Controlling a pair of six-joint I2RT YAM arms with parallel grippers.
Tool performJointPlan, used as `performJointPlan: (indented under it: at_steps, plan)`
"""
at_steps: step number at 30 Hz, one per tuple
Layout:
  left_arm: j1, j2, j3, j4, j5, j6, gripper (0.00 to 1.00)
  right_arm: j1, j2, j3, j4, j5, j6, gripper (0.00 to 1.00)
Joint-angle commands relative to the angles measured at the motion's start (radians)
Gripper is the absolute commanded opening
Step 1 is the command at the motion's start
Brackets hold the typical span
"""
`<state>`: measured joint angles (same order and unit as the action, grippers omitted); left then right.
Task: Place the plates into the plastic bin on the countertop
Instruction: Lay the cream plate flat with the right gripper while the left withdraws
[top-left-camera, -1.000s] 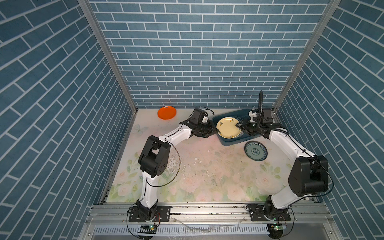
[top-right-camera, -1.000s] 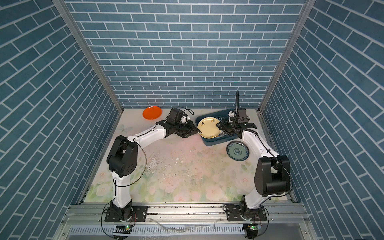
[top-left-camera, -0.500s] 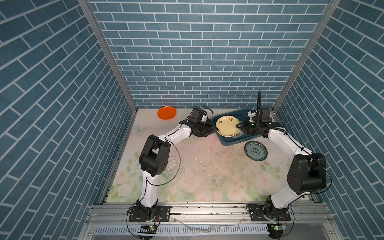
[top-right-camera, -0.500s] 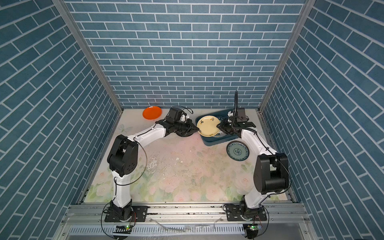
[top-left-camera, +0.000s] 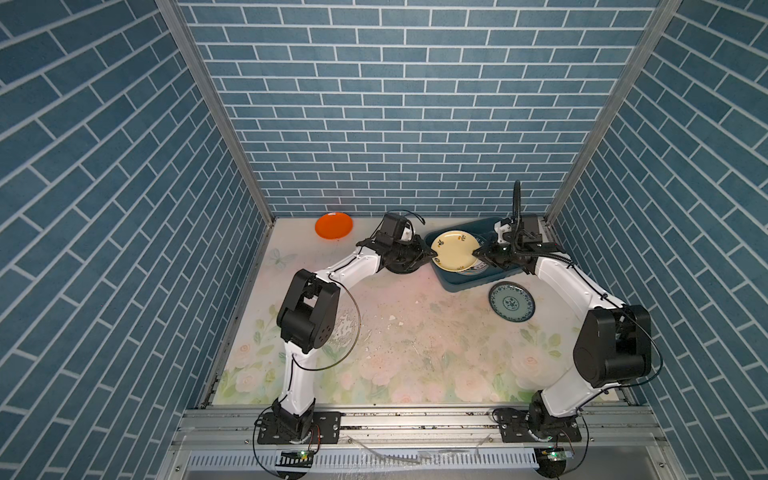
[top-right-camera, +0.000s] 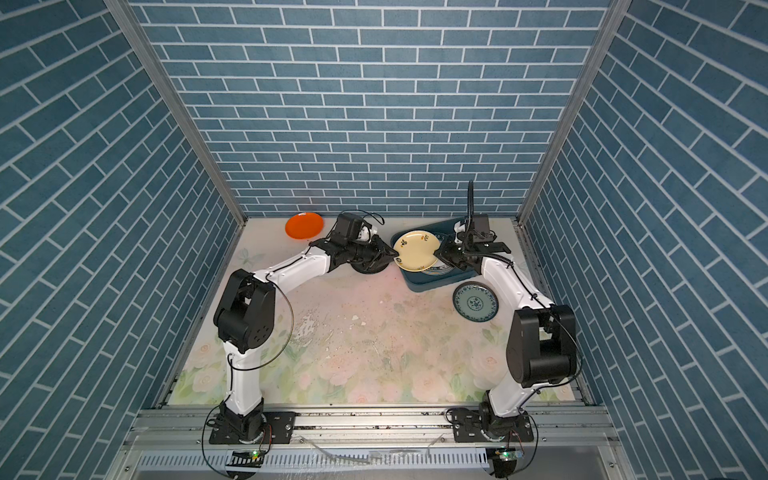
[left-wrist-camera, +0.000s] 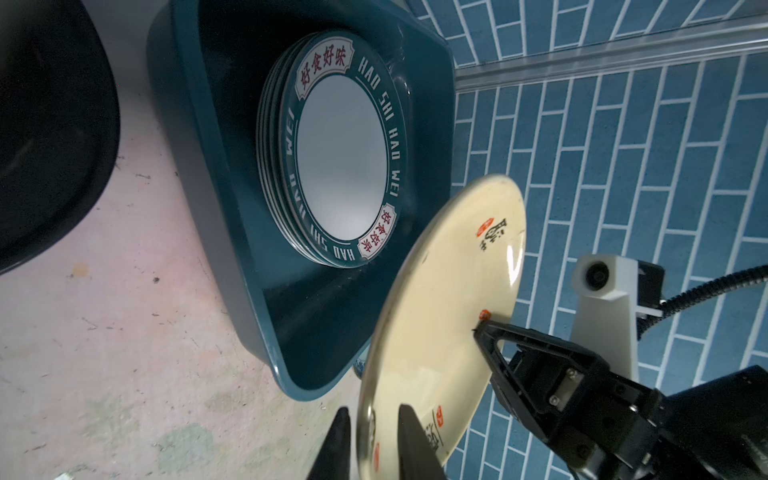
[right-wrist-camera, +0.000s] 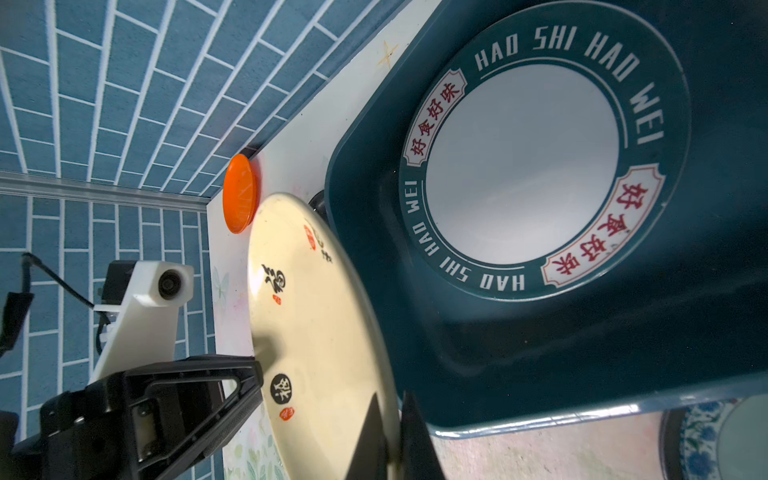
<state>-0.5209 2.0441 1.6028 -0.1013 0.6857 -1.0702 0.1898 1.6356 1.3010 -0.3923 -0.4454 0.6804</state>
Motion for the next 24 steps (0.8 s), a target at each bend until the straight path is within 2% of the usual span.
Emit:
performJointPlan:
  at_steps: [1,14,17,20,24]
  plan:
    - [0.014,-0.004,0.010,0.022,0.011,0.019,0.44,0.005,0.006,0.031,-0.012,0.013,-0.005,0.02]
    - [0.126,-0.169,-0.138,0.031,-0.023,0.071,0.70,-0.001,0.051,0.064,0.007,0.040,-0.001,0.01]
    - [0.134,-0.220,-0.149,-0.009,-0.045,0.127,0.87,-0.003,0.076,0.080,0.011,0.056,-0.002,0.01]
    - [0.135,-0.274,-0.160,-0.033,-0.070,0.177,0.99,-0.011,0.109,0.100,0.012,0.068,-0.004,0.01]
    - [0.136,-0.334,-0.180,-0.007,-0.071,0.191,1.00,-0.030,0.151,0.125,0.021,0.087,-0.002,0.00]
